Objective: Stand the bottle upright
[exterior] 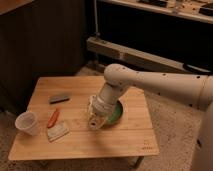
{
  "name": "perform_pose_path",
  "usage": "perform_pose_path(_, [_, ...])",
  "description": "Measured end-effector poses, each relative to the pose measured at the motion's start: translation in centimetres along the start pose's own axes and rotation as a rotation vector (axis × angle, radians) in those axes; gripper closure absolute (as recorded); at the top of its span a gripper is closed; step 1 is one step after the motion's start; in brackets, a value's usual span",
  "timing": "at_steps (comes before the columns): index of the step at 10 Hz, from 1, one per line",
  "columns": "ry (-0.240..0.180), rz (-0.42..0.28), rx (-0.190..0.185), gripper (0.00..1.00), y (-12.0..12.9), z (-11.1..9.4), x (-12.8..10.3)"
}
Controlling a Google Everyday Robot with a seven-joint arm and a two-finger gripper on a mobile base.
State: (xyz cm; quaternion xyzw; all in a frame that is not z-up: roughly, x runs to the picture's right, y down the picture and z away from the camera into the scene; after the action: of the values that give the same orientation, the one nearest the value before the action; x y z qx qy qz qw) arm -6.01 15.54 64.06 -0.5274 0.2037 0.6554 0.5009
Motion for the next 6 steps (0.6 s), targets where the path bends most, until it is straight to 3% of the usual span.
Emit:
perform_pose_path(1, [0.027,0.009,-0.080,0.99,-0.3,-0.1,-0.6])
perform_pose_path(3, [0.075,0.041,-0.283,0.99,-0.7,-0.2,-1.9])
perform_pose_path(5, [0.146,0.091,-0.551,0.99,-0.6,-0.4,-3.6])
perform_pose_path(6, [0.174,0.119,-0.665,0.99,-0.5,-0.5,-4.4])
